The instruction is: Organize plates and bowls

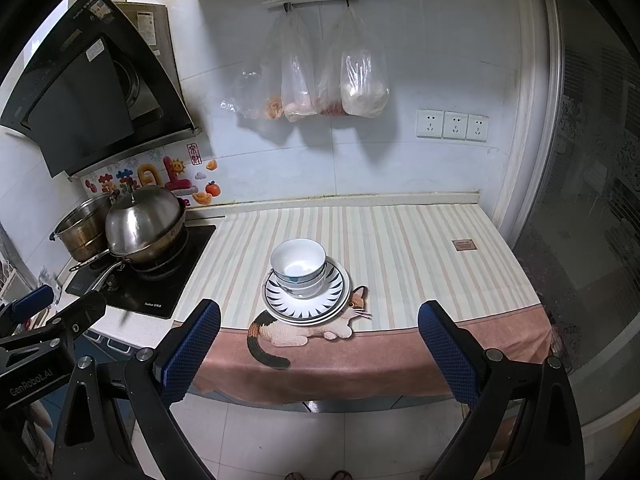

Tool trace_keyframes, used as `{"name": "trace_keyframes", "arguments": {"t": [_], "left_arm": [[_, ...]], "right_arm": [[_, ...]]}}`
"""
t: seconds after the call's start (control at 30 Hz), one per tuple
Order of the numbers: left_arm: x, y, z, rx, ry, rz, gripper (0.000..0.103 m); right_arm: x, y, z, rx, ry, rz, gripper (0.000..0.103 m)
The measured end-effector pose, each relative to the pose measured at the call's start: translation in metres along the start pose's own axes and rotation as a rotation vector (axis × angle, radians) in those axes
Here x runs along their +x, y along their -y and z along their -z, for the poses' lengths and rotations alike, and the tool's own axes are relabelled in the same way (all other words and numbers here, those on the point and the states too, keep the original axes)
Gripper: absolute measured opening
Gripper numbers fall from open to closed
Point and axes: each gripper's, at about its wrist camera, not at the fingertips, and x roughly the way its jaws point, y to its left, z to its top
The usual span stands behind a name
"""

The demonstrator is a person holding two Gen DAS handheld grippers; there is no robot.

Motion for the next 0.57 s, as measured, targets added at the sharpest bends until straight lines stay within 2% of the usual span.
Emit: {"name": "trace_keyframes", "arguments": {"t": [0.57], "left_arm": [[0.0037,0.0065,-0.0044,0.003,-0.005,-0.005,0.097]], "right_arm": [[0.0013,0.0012,-0.0014,-0.001,-0.002,-0.002,0.101]]}}
